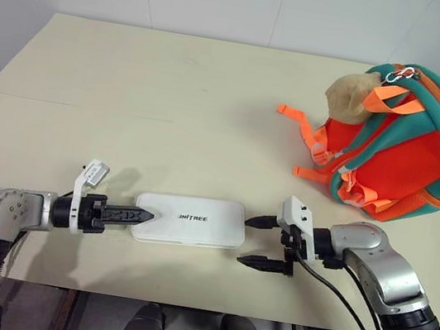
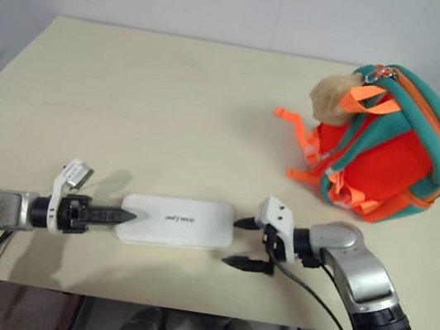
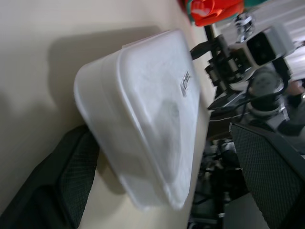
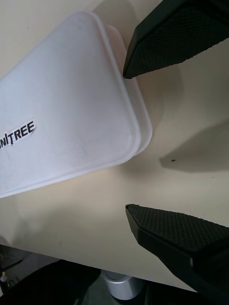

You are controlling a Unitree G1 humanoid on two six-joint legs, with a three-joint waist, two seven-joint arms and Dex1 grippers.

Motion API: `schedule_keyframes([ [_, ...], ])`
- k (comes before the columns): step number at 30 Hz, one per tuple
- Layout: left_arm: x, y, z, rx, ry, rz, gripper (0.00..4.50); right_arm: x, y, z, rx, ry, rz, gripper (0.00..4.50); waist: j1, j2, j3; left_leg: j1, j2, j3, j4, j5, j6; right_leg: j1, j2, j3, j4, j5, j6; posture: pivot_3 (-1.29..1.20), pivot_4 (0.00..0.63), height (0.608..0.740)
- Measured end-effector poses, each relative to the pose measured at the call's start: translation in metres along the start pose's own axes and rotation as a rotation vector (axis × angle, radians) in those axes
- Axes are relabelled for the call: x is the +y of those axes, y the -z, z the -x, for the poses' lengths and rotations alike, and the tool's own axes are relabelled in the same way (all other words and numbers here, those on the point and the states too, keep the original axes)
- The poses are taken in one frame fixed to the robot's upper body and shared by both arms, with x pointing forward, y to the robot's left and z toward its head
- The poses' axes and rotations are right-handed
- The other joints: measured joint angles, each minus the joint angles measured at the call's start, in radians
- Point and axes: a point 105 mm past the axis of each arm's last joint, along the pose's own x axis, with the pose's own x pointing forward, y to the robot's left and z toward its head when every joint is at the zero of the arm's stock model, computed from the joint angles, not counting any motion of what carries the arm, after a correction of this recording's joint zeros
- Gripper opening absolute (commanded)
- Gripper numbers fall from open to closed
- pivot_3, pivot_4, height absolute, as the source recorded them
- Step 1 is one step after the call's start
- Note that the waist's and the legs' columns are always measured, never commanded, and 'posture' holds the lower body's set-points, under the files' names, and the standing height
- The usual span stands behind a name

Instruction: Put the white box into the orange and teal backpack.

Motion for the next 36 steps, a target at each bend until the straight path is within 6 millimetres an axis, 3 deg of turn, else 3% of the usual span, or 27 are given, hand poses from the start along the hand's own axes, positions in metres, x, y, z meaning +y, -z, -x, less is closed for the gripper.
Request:
schedule_keyframes([
  [11,0.000,-0.005,-0.003,-0.051,0.037,0.076,4.50,0.002,0.000,-0.001,-0.006,-0.001,0.010,4.45,-0.001,0.000,0.000,-0.001,0.000,0.000,0.000,0.000,0.000,-0.001,0.000,0.000,0.000,0.000,0.000,0.00,0.150,0.740],
  [15,-0.001,-0.003,-0.002,-0.044,0.041,0.094,3.64,0.002,0.000,-0.001,-0.005,0.001,0.014,4.50,-0.001,0.000,0.000,-0.002,0.000,0.000,0.000,0.000,0.000,-0.002,0.000,0.000,0.000,0.000,0.000,0.00,0.150,0.740],
  [23,-0.015,0.003,0.017,0.031,0.043,0.104,1.26,0.002,0.000,-0.001,-0.007,-0.001,0.020,4.50,-0.007,-0.001,0.001,-0.003,0.001,0.000,0.000,-0.001,-0.001,-0.003,0.000,0.000,-0.002,0.000,0.000,0.00,0.150,0.740],
  [36,-0.013,0.011,0.017,0.051,0.060,0.130,1.25,-0.002,0.000,0.002,-0.036,0.051,0.012,4.50,-0.003,-0.001,0.001,-0.007,0.001,-0.001,0.000,-0.002,-0.001,-0.005,0.000,-0.001,-0.004,0.000,0.000,0.00,0.150,0.740],
])
